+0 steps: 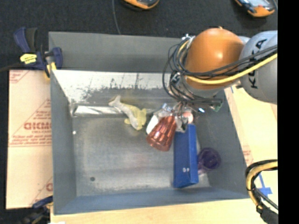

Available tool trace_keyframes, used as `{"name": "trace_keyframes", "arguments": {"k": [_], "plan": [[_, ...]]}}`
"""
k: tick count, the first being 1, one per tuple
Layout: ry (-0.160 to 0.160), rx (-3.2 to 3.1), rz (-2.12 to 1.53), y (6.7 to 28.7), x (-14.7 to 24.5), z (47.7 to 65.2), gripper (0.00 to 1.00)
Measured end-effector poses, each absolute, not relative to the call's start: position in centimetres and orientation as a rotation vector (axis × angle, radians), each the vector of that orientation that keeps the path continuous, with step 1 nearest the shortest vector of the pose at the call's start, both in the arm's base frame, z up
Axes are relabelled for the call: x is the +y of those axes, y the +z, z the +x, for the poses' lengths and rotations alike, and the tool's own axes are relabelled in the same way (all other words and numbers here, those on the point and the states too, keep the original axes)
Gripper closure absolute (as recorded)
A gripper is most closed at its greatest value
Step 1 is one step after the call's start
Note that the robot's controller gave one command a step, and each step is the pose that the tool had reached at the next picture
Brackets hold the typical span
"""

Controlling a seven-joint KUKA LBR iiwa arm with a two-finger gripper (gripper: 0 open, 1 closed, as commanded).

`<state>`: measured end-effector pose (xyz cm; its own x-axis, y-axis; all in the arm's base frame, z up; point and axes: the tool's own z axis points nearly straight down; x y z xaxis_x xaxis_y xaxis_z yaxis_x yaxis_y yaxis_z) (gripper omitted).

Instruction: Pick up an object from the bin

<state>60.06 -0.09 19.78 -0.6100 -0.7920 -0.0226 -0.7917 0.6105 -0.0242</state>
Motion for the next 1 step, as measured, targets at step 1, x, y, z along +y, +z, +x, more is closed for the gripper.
{"name": "trace_keyframes", "arguments": {"k": [1], "plan": [[-0.017, 2.793, -1.365, 20.72, -0.13, 60.08, 1.00]]}}
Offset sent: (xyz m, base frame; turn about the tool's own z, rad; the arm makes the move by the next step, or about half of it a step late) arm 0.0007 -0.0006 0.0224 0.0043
